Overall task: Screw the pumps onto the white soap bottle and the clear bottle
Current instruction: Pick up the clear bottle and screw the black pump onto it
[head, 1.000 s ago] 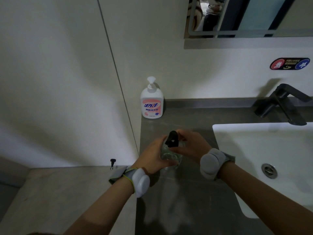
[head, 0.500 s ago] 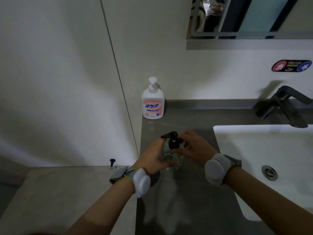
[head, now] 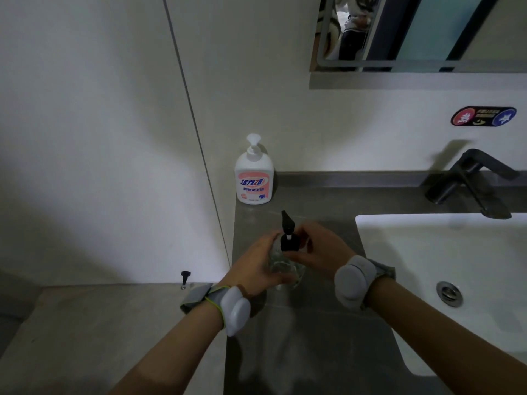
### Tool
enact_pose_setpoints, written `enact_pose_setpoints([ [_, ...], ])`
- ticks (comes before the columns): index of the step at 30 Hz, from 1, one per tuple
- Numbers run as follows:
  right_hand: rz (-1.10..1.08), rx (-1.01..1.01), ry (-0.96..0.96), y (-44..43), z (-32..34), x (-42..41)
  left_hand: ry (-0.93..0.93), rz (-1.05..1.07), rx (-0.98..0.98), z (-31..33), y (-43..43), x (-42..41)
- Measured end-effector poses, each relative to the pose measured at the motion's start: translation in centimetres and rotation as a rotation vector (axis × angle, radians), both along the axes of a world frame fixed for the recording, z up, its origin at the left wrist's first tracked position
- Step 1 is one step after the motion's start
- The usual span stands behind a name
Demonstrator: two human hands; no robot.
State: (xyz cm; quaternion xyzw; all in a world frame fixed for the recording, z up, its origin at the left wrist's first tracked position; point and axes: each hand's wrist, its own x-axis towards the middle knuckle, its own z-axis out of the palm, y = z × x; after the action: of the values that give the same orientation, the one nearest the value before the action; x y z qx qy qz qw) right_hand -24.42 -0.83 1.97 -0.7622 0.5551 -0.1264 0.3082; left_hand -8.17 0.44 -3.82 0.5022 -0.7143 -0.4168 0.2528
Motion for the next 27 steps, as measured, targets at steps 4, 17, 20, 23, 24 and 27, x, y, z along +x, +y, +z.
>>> enact_pose_setpoints([
  [4,0.037,-0.013,-0.021,-0.3,-0.3,0.2,0.027,0.003,0.014,-0.3,0.0,0.0],
  [17,0.066,-0.063,-0.072,0.1,1.6,-0.1,0.061,-0.003,0.005,-0.1,-0.1,0.2],
  [20,0.099,-0.047,0.009,-0.2,1.3,0.1,0.039,0.006,0.025,-0.3,-0.2,0.1],
  [23,0.117,-0.074,0.034,-0.4,1.1,0.4,0.021,0.023,0.025,-0.7,-0.3,0.1],
  [24,0.102,-0.081,0.048,-0.4,1.0,0.5,0.016,0.024,0.027,-0.7,-0.3,0.1],
  [27,0.045,-0.078,0.092,-0.3,0.9,0.7,0.003,0.014,0.027,-0.8,-0.2,0.1],
])
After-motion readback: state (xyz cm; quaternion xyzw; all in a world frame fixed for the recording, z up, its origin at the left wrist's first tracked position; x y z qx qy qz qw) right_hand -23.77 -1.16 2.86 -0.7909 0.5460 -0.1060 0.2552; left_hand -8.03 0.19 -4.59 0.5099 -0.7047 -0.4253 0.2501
